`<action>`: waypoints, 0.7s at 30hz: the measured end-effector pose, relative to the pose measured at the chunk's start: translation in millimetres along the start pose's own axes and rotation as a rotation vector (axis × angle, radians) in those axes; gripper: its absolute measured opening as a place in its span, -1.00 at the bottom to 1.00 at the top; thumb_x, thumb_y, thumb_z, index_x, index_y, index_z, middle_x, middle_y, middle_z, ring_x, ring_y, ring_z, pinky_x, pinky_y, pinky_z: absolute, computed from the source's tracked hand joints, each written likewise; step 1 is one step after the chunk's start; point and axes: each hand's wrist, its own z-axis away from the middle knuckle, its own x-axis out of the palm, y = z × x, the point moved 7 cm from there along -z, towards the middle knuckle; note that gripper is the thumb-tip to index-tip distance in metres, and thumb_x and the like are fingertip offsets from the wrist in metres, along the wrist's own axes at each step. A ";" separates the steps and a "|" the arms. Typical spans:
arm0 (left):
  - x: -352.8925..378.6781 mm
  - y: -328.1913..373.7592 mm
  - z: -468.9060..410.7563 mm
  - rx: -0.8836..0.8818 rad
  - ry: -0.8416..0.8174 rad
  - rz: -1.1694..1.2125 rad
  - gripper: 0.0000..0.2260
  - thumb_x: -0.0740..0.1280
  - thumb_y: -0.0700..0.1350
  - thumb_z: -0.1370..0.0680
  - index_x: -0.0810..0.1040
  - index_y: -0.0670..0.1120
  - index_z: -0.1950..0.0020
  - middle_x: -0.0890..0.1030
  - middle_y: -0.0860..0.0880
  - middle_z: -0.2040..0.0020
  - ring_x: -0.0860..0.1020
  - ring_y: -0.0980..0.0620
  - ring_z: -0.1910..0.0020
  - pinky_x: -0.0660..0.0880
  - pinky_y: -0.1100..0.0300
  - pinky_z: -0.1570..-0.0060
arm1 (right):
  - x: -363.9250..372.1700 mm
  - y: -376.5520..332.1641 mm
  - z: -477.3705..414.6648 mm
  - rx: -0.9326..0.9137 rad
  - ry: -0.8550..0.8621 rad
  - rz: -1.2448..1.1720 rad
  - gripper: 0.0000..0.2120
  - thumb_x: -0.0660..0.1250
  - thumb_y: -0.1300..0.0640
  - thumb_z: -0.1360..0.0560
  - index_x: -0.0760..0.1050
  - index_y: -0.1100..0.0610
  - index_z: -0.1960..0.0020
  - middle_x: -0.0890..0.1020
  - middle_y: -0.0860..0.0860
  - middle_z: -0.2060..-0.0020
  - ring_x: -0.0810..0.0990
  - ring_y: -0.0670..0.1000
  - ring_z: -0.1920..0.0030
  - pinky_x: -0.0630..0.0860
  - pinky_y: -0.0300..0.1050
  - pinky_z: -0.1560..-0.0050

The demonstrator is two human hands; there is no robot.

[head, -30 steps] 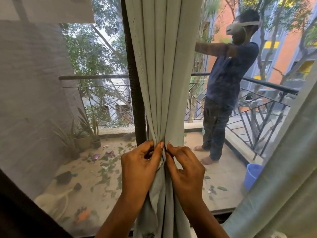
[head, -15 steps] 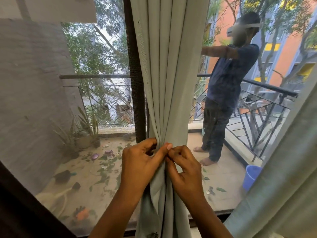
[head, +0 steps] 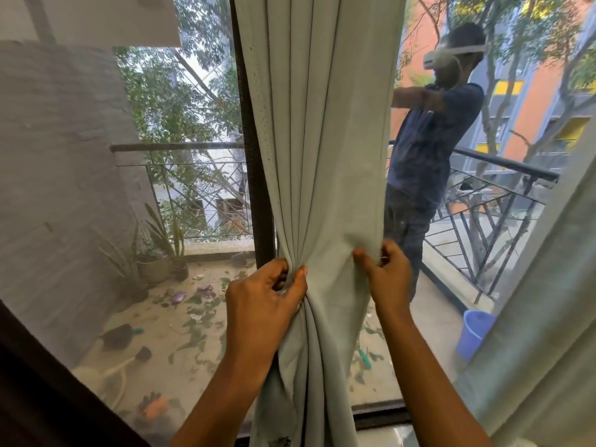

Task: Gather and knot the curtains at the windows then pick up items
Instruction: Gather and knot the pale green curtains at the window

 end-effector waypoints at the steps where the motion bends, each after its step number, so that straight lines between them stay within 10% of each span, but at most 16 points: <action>1: 0.1 -0.6 0.2 -0.001 0.011 -0.005 -0.66 0.32 0.15 -0.43 0.66 -0.12 0.16 0.67 0.00 0.30 0.64 0.09 0.31 0.63 0.06 0.23 | -10.7 -5.5 12.2 -0.068 0.119 0.014 -0.86 0.42 0.10 -0.45 0.48 0.04 0.05 0.58 -0.03 0.15 0.56 -0.07 0.15 0.54 -0.11 0.11; 9: 12.8 5.6 5.0 0.027 0.008 0.024 -0.76 0.34 0.12 -0.47 0.63 -0.03 0.10 0.69 0.05 0.26 0.66 0.16 0.26 0.63 0.09 0.23 | -2.8 -46.7 102.6 -0.514 0.125 0.154 -0.73 0.20 0.12 -0.54 0.52 0.16 -0.19 0.48 -0.06 0.06 0.47 -0.18 0.13 0.47 -0.33 0.19; 15: 14.2 10.7 10.7 0.053 -0.025 0.020 -0.84 0.36 0.05 -0.51 0.68 0.03 0.02 0.70 0.09 0.22 0.64 0.25 0.24 0.61 0.18 0.23 | 20.2 -58.7 115.1 -0.496 -0.037 0.183 -0.63 0.11 0.02 -0.55 0.33 -0.12 -0.34 0.37 -0.26 0.02 0.44 -0.30 0.04 0.40 -0.49 0.08; 21: 7.4 7.5 7.2 0.090 -0.007 -0.059 -0.72 0.31 0.09 -0.50 0.68 -0.08 0.08 0.68 0.01 0.29 0.63 0.14 0.33 0.59 0.11 0.33 | 11.9 -66.6 127.4 -0.619 0.052 0.136 -0.72 0.22 0.15 -0.53 0.53 0.12 -0.20 0.56 -0.02 0.05 0.49 -0.24 0.06 0.43 -0.46 0.07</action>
